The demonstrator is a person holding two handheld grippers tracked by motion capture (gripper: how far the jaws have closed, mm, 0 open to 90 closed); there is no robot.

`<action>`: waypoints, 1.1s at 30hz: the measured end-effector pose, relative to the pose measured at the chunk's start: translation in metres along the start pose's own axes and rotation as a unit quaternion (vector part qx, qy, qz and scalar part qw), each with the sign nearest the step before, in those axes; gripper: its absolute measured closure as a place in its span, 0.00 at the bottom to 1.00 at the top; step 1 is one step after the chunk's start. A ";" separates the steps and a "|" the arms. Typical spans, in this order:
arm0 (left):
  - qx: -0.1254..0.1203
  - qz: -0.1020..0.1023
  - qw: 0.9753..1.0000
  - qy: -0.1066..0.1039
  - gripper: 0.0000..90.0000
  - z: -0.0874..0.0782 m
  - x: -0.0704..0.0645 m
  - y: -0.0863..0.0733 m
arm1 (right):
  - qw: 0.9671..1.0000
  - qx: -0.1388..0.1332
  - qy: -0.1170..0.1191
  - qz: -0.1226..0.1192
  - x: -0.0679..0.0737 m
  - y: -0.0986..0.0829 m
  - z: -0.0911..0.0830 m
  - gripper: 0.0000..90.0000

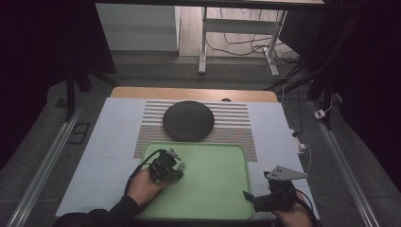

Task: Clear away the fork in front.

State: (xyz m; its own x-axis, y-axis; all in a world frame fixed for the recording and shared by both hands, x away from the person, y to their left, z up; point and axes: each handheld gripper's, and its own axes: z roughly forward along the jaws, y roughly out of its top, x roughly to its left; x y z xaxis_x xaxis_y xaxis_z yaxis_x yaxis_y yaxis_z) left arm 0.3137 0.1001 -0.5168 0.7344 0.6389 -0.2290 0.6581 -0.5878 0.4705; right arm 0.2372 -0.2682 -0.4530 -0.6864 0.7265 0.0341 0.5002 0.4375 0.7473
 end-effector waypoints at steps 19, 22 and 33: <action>0.006 -0.106 0.993 0.051 0.98 -0.030 0.057 -0.024 | 1.000 0.001 0.003 0.005 -0.001 0.000 0.000 0.00; 0.003 -0.119 0.991 0.056 0.98 -0.033 0.063 -0.027 | 1.000 0.002 0.002 0.006 -0.001 0.000 0.000 0.00; -0.036 -0.106 0.993 0.040 0.71 -0.048 0.058 -0.029 | 1.000 0.001 0.003 0.008 -0.001 0.000 0.000 0.00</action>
State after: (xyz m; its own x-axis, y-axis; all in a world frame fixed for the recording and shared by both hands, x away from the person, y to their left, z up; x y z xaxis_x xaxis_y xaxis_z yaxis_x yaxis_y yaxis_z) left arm 0.3288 0.1779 -0.5025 0.5636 0.7832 -0.2625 0.7804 -0.4008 0.4798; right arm 0.2385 -0.2690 -0.4530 -0.6809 0.7307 0.0497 0.5124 0.4268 0.7452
